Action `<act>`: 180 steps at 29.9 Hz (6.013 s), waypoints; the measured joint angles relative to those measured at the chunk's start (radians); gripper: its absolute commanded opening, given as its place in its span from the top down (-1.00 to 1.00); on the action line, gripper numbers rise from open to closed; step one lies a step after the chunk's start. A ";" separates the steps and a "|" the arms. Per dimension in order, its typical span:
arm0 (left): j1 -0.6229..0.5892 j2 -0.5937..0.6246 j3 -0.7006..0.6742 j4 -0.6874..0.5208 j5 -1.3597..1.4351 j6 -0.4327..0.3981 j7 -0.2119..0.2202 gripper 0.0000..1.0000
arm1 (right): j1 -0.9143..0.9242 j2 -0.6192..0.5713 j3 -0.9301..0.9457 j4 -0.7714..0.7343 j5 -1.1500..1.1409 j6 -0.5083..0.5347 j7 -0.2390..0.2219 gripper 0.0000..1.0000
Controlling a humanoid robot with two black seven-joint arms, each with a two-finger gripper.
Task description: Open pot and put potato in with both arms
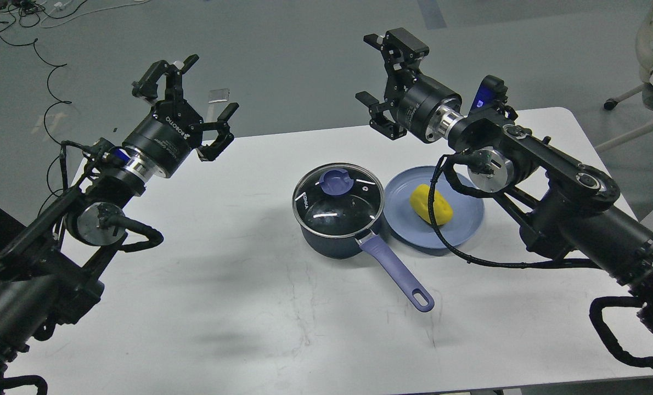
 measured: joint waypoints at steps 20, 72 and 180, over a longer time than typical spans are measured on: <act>-0.004 -0.004 -0.024 -0.002 0.001 0.000 -0.006 -0.96 | 0.031 -0.070 0.022 0.000 0.003 0.006 -0.023 -1.00; -0.008 -0.025 -0.024 0.018 0.004 0.044 0.008 -0.96 | 0.073 -0.096 -0.018 0.015 0.002 0.006 -0.031 -1.00; -0.261 -0.199 0.651 0.098 1.899 0.647 -0.136 -0.93 | -0.118 -0.397 0.123 -0.265 0.373 0.142 -0.054 -1.00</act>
